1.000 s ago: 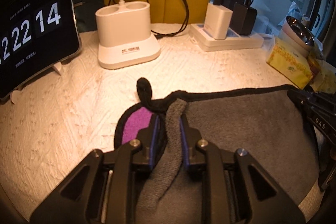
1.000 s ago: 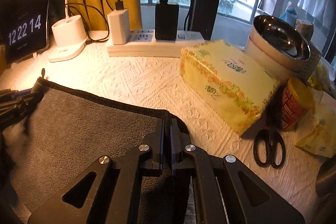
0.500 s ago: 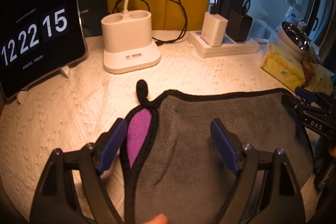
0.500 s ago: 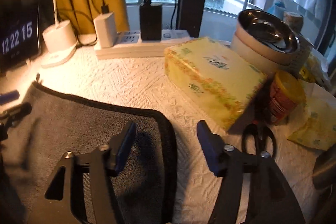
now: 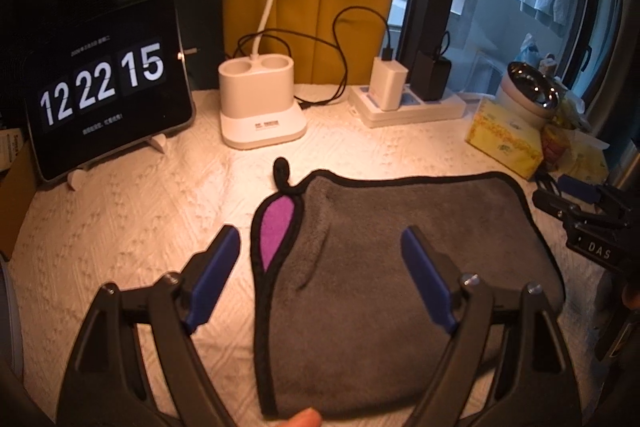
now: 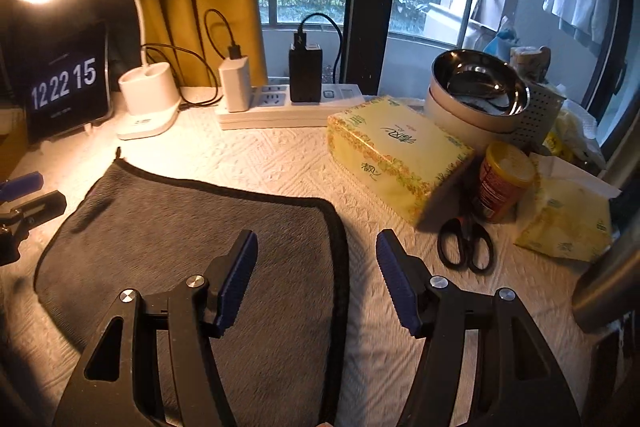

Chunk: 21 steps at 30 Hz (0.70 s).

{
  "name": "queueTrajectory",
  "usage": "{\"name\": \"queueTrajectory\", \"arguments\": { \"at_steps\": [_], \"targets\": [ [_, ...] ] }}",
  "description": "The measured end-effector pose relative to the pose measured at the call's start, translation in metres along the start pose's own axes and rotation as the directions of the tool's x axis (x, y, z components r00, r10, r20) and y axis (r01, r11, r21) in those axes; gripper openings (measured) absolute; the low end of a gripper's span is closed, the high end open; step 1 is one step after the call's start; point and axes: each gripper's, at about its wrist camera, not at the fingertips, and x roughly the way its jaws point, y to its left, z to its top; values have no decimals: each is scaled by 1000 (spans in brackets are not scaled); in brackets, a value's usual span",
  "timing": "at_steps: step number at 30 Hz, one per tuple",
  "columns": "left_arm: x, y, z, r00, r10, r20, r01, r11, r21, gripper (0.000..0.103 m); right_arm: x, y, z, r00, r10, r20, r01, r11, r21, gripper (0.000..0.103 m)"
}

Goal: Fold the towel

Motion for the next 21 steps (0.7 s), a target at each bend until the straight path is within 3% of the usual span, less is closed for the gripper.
{"name": "queueTrajectory", "arguments": {
  "at_steps": [21],
  "targets": [
    [-98,-1,-45,994,-28,103,30,999,-13,84,-92,23,-42,997,21,77,-20,1000,-14,65]
  ]
}}
